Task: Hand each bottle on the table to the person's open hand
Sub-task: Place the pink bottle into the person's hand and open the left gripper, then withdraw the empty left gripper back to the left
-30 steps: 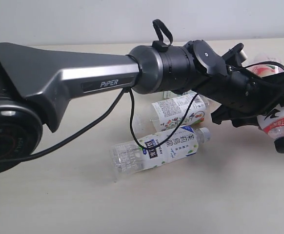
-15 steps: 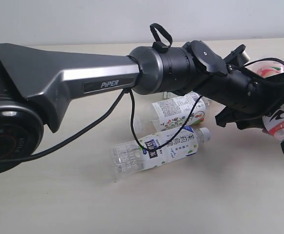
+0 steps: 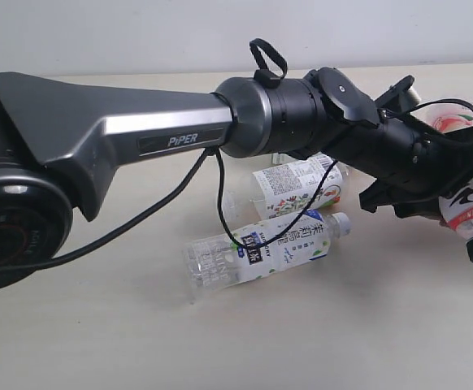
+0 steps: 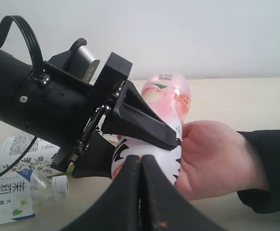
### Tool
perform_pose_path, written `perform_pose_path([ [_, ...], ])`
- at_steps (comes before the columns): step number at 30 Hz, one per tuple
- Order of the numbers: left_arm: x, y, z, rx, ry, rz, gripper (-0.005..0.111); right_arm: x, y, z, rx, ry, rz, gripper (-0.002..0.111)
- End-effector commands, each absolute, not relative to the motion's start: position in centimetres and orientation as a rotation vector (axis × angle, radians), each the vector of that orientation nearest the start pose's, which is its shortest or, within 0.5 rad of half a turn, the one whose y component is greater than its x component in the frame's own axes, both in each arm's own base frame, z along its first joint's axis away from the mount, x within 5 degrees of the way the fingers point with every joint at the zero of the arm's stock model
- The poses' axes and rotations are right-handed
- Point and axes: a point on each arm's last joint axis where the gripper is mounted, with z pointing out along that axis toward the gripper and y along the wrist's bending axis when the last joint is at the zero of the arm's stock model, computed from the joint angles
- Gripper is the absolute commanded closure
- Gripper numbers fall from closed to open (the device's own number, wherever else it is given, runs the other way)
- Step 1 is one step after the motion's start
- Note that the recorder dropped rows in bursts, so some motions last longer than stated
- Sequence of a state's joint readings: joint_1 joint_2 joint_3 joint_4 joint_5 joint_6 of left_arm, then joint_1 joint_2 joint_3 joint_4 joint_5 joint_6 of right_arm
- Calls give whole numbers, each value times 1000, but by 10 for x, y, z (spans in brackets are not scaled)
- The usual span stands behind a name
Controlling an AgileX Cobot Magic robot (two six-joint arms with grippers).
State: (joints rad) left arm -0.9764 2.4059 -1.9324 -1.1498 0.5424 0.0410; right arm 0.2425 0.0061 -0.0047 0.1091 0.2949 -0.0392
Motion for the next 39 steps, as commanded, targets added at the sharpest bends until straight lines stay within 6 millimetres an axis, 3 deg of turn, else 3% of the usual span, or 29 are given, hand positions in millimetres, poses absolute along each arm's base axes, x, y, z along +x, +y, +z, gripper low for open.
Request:
perform_pose_path([
  [1,267,-473,168,272,2622,-1491,29,52,16,187,-175,1766,245,108],
  [3,267,-473,168,280,2622,-1484,24,52,16,187,-175,1766,245,108],
  [10,267,-473,167,291,2620,-1476,24,52,16,187,-175,1766,245,108],
  [16,264,-471,179,388,2590,-1483,24,52,16,187,-175,1766,245,108],
  [28,269,-453,195,530,2645,-1492,24,52,16,187,-175,1766,245,108],
  [33,278,-436,208,691,2631,-1434,25,52,16,187,-175,1766,245,108],
  [35,281,-429,216,742,2616,-1386,28,52,16,187,-175,1766,245,108],
  [39,284,-415,239,829,2570,-1314,53,52,16,187,-175,1766,245,108],
])
